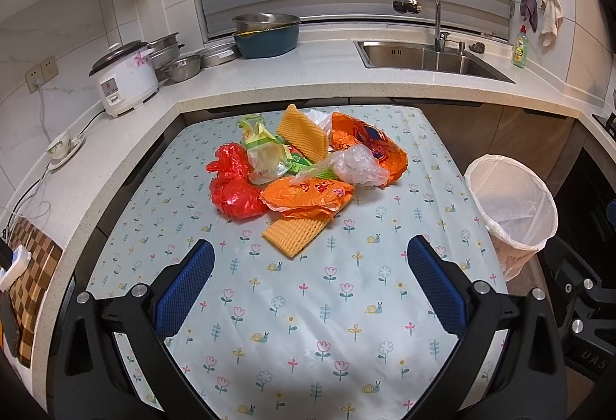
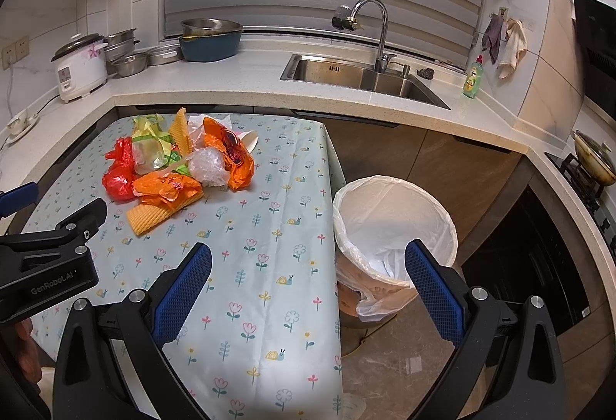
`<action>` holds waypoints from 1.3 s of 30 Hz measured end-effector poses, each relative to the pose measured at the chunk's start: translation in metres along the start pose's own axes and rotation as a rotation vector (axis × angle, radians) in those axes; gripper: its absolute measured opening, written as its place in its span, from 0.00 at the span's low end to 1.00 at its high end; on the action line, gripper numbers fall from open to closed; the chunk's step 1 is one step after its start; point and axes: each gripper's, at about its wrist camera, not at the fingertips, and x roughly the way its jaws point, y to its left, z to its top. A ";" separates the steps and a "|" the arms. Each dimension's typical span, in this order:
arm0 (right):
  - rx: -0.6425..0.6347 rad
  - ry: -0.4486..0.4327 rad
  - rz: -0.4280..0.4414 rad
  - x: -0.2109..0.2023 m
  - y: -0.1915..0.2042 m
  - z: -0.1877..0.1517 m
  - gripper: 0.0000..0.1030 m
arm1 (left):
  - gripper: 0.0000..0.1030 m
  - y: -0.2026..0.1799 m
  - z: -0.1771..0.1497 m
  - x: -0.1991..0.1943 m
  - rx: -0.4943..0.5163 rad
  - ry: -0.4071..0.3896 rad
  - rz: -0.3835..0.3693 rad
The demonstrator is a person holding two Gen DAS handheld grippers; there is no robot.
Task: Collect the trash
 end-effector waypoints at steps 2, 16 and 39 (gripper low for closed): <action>0.002 0.000 -0.002 0.000 0.000 0.000 0.93 | 0.93 -0.001 -0.002 0.001 0.000 -0.002 -0.003; 0.007 0.005 -0.016 0.024 0.007 0.006 0.93 | 0.93 0.011 -0.004 0.025 -0.042 0.013 -0.034; 0.010 0.082 0.086 0.154 0.083 0.055 0.84 | 0.93 0.103 0.020 0.158 -0.112 0.149 0.020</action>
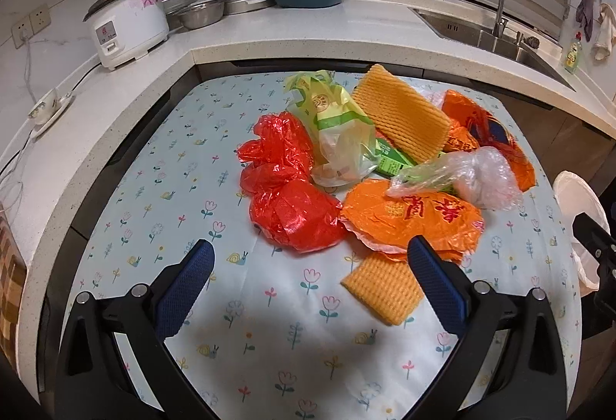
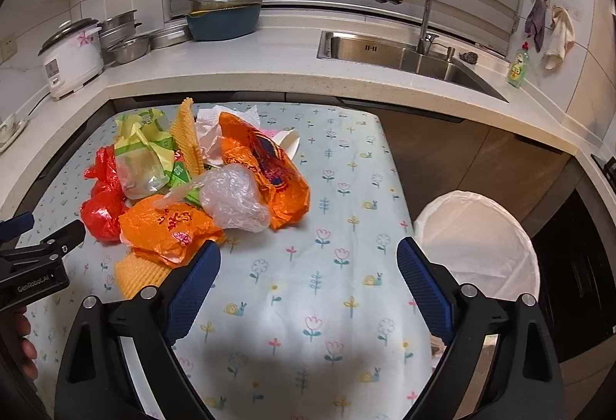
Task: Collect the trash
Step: 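Grasp the red plastic bag with the left tool while the right tool grasps the clear plastic bag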
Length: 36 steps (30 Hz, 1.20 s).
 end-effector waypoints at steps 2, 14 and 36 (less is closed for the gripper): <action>0.002 0.013 0.020 0.014 0.008 0.005 0.80 | 0.93 0.008 0.005 0.013 -0.011 0.007 0.003; -0.015 0.076 0.077 0.085 0.051 0.026 0.65 | 0.89 0.040 0.022 0.079 -0.065 0.079 -0.009; 0.024 -0.045 0.120 0.032 0.036 0.035 0.23 | 0.24 0.023 0.026 0.022 -0.051 -0.006 -0.096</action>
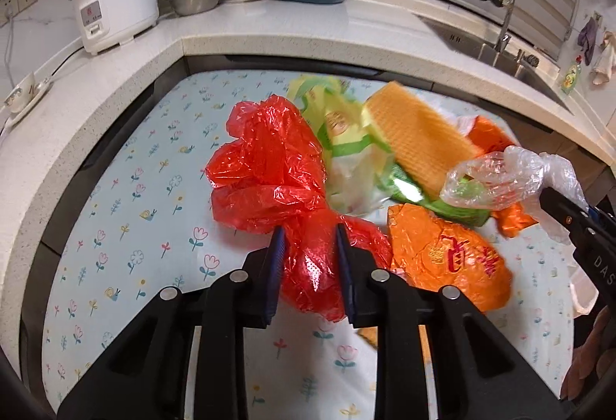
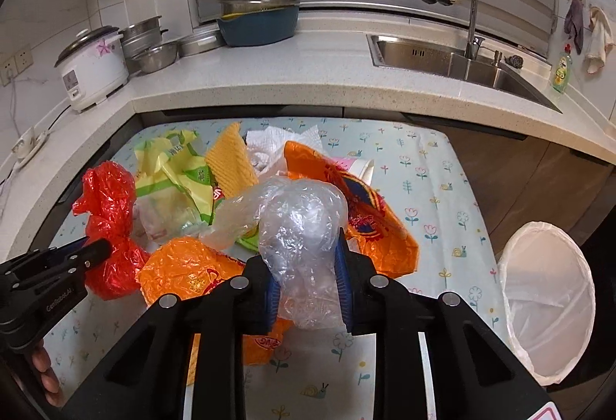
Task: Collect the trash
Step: 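Grasp the red plastic bag with the left tool while the right tool grasps the clear plastic bag, then carry both bags over the bin and open both tools to drop them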
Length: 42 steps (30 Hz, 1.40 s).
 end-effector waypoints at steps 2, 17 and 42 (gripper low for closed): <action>0.014 -0.020 -0.005 -0.012 -0.008 0.001 0.23 | 0.24 -0.008 0.001 -0.013 0.008 -0.023 -0.010; 0.145 -0.111 -0.099 -0.090 -0.093 -0.015 0.23 | 0.24 -0.113 -0.004 -0.084 0.162 -0.120 -0.158; 0.392 -0.109 -0.388 -0.129 -0.246 -0.070 0.23 | 0.24 -0.323 -0.045 -0.061 0.543 -0.023 -0.507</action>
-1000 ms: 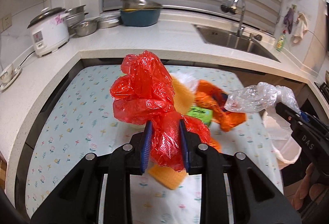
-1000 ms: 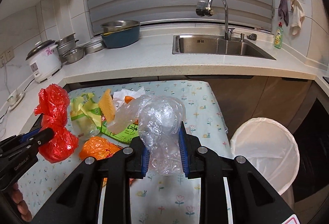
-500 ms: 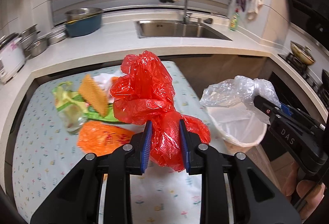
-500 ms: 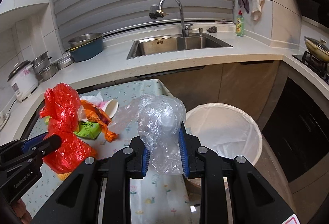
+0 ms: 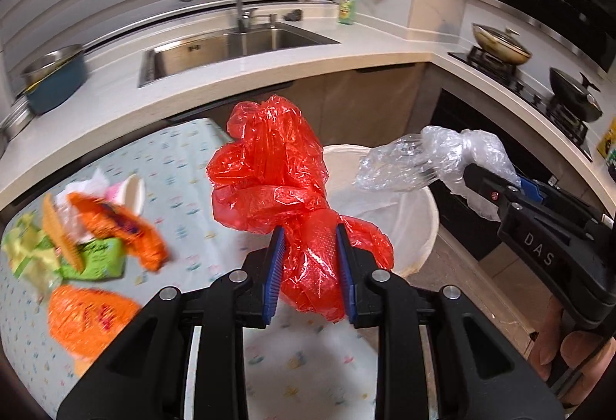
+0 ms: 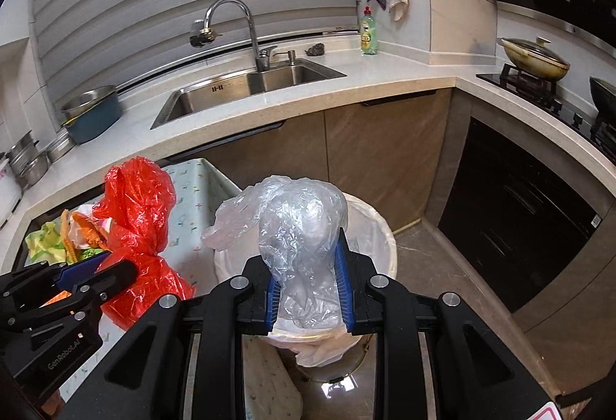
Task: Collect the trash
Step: 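Carry both bags over the bin and open both tools to drop them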
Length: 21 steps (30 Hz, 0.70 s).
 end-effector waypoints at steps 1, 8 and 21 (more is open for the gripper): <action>0.005 0.003 -0.009 0.003 -0.004 0.000 0.23 | 0.24 -0.003 0.003 0.006 0.003 0.005 -0.014; 0.028 0.016 -0.046 0.022 -0.021 0.003 0.23 | 0.33 -0.018 0.017 0.042 0.033 0.015 -0.056; 0.003 0.032 -0.025 0.045 -0.009 0.007 0.24 | 0.52 0.015 0.019 0.048 -0.056 0.007 0.007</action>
